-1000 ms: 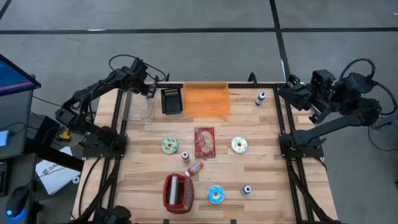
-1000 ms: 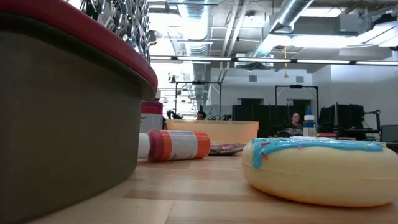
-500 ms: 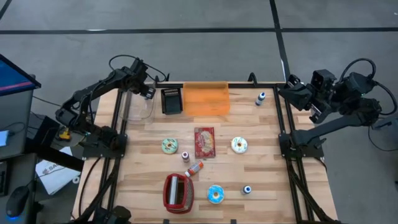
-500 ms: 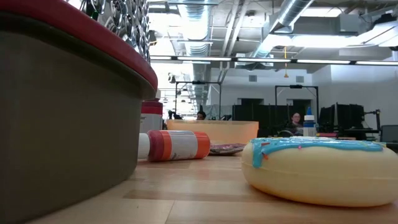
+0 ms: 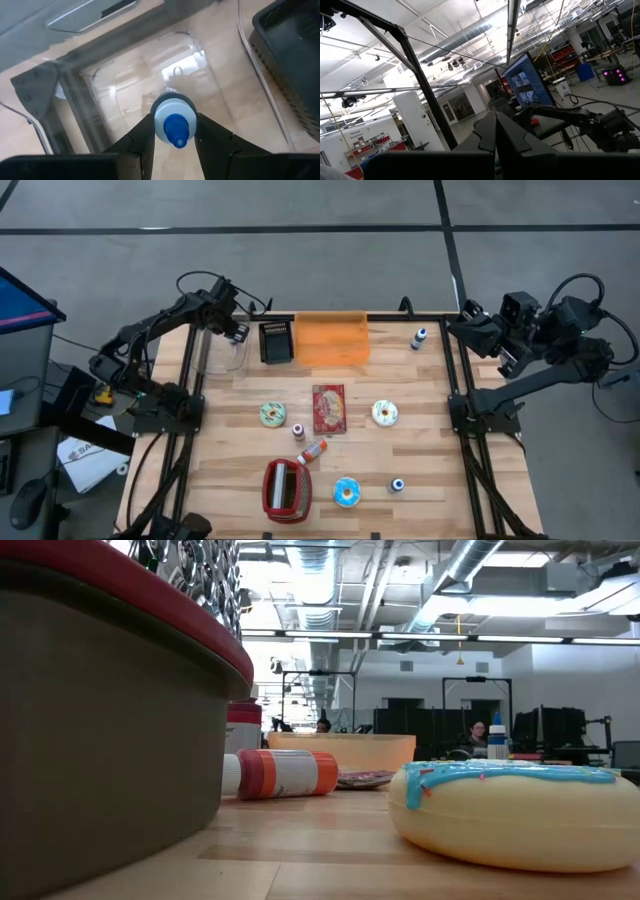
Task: Pick & Place Food Item
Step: Put the bottom left blue food coloring bottle into the transparent bin, then put the top blue food coloring bottle into the transparent bin
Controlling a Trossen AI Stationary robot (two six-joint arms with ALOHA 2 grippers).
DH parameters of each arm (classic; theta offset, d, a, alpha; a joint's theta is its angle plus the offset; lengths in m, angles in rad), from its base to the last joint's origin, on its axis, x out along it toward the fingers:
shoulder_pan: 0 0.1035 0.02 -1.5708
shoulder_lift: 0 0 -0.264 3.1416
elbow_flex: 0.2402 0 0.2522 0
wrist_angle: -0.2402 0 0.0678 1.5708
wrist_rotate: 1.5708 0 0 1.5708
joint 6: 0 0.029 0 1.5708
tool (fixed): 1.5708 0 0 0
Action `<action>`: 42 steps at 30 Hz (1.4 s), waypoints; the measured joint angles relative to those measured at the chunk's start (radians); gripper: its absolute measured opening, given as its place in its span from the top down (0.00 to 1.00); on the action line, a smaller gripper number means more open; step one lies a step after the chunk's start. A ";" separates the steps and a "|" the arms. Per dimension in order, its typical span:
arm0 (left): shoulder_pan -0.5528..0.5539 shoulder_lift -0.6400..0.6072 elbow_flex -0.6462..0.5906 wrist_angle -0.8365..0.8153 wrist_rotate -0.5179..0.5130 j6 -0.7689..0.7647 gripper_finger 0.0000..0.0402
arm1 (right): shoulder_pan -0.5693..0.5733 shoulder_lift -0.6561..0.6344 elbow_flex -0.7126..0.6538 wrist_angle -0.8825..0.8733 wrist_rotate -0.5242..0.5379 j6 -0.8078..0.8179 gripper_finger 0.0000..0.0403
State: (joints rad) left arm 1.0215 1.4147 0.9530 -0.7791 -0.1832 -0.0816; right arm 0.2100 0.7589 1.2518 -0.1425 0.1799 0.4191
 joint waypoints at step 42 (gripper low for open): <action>-0.040 -0.398 -0.003 0.030 0.138 0.085 0.56 | 0.000 0.000 0.000 -0.002 -0.015 0.000 1.00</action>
State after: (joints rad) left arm 0.9812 1.0163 0.9497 -0.7491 -0.0447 0.0034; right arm 0.2100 0.7588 1.2518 -0.1448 0.1647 0.4191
